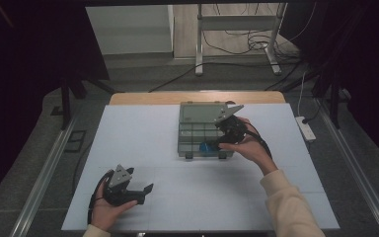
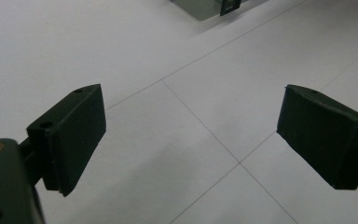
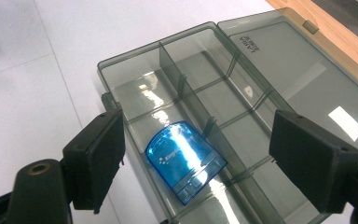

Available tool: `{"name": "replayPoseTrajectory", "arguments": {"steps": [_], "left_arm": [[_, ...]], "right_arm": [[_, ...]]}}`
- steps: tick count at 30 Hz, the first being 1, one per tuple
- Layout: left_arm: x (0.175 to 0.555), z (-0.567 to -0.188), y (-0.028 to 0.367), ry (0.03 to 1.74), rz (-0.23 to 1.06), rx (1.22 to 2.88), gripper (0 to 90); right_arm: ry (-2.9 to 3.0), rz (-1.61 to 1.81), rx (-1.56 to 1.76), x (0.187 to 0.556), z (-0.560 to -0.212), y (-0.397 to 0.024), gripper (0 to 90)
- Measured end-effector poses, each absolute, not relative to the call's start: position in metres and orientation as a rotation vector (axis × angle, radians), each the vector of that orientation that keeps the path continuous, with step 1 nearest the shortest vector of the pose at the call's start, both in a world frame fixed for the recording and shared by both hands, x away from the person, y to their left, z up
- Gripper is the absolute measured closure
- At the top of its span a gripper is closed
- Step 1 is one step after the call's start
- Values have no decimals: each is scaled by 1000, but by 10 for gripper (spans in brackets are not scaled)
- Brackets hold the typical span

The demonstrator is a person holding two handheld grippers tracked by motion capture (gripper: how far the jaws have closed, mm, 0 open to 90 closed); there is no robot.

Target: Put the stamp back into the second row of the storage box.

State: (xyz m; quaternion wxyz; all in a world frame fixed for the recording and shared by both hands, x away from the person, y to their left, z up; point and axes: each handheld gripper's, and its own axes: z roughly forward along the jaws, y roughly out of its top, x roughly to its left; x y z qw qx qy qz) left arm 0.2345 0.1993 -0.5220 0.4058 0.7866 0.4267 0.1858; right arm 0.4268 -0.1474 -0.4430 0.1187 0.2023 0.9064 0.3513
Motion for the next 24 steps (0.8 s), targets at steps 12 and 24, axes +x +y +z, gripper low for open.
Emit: {"name": "replayPoseTrajectory", "arguments": {"steps": [12,24], "left_arm": [[235,-522,198,1071,469,1991,88],[235,-522,196,1068,468,1992,88]], "right_arm": [[2595,1053,633,416,-434,-157,194],[2550,1067,687,383,-438,-176,210]]}}
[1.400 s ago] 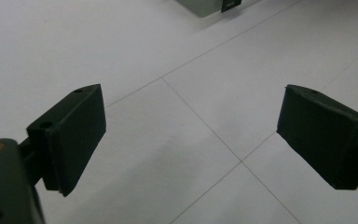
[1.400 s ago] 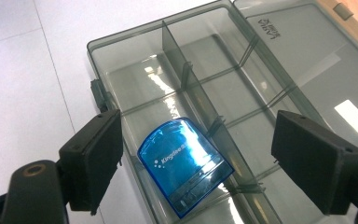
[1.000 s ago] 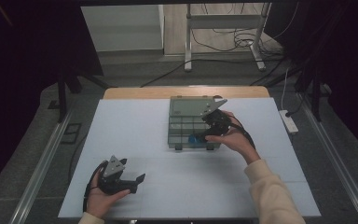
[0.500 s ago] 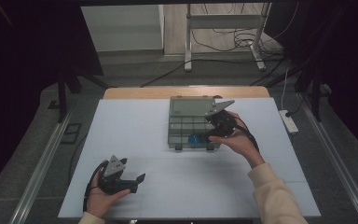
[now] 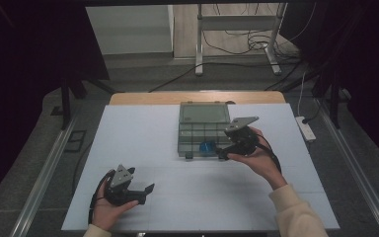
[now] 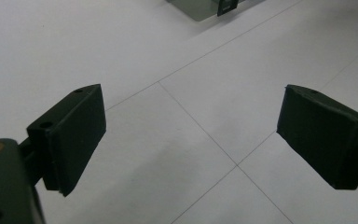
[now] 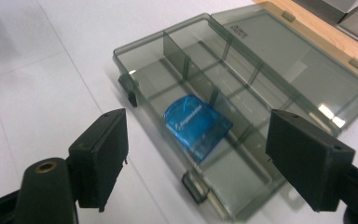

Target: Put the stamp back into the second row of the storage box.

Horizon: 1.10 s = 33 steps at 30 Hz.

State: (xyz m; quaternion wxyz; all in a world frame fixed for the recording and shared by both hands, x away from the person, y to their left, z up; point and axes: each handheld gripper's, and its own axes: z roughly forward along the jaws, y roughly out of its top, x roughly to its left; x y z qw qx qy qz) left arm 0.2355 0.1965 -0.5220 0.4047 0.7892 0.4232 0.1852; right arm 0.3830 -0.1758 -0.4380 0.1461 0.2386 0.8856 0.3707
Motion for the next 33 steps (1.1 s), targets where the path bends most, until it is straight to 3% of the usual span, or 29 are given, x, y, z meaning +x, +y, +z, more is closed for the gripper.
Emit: {"name": "replayPoseTrajectory", "arguments": {"steps": [33], "left_arm": [[236,-521,194,1057,463,1997,88]], "right_arm": [[2338,1190,1017,269,-478,-293,212]]}}
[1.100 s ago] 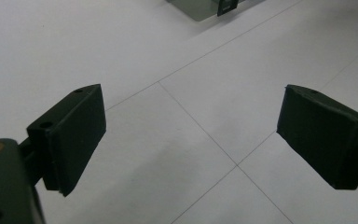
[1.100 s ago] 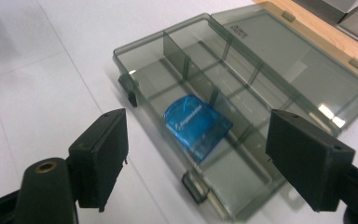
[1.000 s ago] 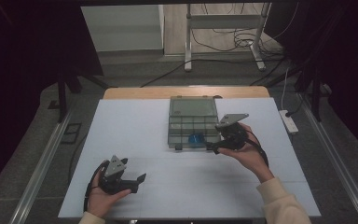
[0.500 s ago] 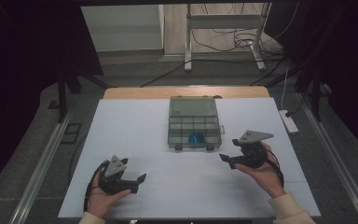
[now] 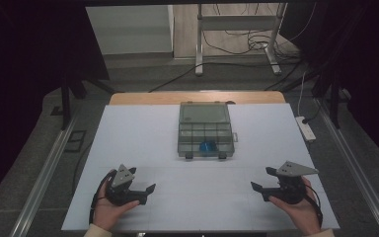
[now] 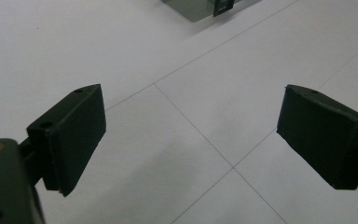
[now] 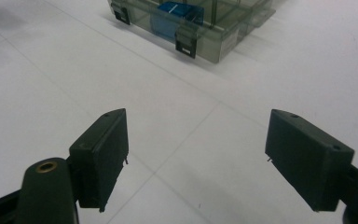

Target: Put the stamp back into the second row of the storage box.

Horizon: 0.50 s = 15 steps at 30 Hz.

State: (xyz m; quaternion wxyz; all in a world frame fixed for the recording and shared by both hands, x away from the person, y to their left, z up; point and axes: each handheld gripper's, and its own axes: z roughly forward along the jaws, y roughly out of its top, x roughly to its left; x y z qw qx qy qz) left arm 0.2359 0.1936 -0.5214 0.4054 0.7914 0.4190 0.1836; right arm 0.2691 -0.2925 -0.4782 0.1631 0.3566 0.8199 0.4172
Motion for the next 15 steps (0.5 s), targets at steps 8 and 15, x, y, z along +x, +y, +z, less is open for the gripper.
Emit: {"name": "replayPoseTrajectory", "arguments": {"steps": [8,15], "left_arm": [[237,-522,192,1055,467,2003,88],[239,-523,193,1062,464,2004,88]], "right_arm": [[2325,1190,1024,263,-484,-294,212],[2361,1160,1061,271,-505,-290,213]]}}
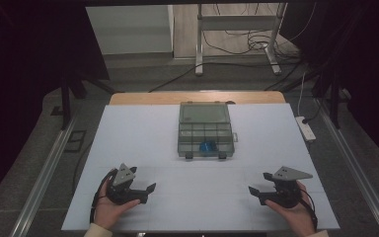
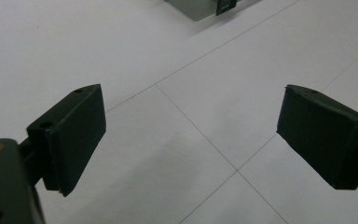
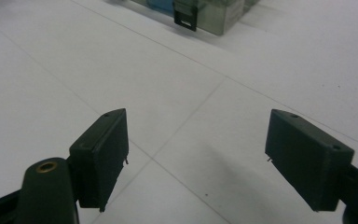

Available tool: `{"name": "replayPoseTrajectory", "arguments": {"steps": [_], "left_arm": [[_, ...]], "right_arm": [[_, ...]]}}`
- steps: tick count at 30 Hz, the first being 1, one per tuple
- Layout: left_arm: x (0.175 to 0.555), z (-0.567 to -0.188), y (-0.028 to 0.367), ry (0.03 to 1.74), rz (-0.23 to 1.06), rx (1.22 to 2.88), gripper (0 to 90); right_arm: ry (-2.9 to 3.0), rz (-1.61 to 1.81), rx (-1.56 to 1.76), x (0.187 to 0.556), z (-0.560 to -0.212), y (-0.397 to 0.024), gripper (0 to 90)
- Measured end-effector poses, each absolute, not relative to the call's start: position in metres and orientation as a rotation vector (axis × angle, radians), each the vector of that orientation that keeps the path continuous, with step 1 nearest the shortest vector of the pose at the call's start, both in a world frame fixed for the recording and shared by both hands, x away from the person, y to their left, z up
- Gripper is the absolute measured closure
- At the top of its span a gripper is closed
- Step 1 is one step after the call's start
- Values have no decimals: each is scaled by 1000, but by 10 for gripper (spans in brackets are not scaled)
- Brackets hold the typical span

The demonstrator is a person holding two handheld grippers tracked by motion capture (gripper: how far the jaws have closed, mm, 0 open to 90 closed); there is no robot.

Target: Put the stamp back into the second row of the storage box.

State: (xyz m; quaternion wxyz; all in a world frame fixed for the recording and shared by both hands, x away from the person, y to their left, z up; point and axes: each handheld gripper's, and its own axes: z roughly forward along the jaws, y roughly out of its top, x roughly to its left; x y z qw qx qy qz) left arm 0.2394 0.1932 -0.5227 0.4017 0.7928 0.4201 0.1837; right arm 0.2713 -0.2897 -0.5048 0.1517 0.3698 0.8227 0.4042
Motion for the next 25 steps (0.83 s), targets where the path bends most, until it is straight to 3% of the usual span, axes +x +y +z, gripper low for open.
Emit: {"name": "replayPoseTrajectory", "arguments": {"steps": [25], "left_arm": [[243,-525,194,1071,463,2014,88]], "right_arm": [[2310,1205,1067,273,-503,-300,211]]}}
